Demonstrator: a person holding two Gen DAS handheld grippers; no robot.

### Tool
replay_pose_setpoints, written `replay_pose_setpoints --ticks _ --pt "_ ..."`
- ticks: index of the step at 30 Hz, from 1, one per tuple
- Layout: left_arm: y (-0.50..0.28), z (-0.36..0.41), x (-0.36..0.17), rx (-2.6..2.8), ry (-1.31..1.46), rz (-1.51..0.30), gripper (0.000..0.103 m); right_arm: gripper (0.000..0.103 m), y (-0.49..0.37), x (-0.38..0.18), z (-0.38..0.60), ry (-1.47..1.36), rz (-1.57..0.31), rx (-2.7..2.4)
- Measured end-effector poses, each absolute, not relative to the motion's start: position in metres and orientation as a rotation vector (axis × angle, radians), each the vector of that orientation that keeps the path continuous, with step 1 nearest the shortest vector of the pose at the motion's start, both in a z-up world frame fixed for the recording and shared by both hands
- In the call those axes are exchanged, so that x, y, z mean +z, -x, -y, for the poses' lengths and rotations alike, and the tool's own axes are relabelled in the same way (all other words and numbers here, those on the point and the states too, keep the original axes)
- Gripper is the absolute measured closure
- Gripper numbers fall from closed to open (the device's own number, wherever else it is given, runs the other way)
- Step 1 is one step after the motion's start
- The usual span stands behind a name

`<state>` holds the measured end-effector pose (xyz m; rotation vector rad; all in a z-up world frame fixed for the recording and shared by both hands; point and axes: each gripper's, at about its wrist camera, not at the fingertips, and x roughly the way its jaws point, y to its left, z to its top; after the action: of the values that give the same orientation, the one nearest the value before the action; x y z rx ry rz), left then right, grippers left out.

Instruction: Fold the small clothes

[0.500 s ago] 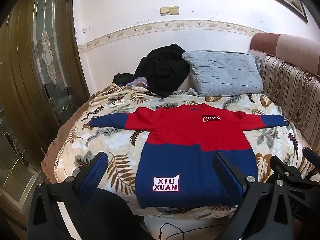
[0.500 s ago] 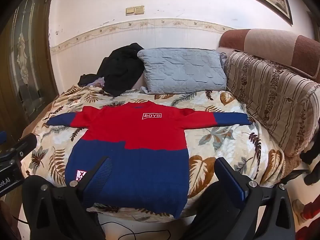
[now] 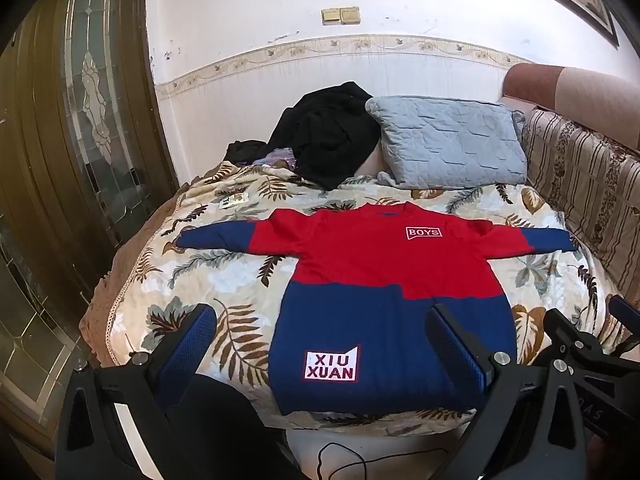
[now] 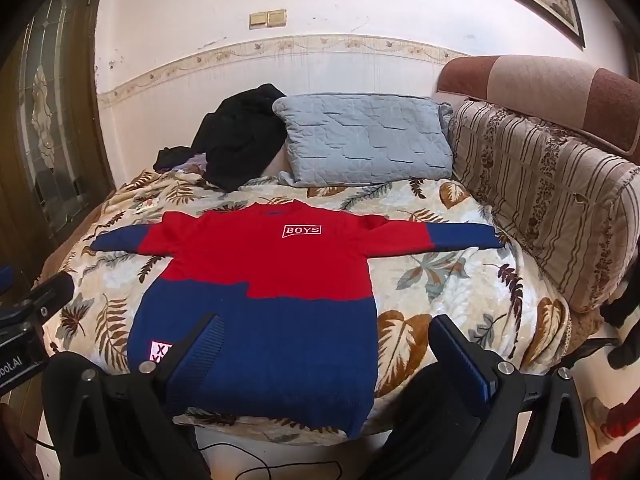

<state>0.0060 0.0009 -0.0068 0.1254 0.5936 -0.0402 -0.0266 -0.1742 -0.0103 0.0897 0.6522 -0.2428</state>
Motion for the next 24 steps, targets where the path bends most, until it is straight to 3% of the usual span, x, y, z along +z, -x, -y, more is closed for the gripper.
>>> replay_pose_setpoints --ticks 24 --pt "-0.0059 -0.002 -0.0068 -0.04 -0.12 -0.593 0.0 0.0 0.0286 -0.0091 0.1723 -0.095 -0.658 -0.244"
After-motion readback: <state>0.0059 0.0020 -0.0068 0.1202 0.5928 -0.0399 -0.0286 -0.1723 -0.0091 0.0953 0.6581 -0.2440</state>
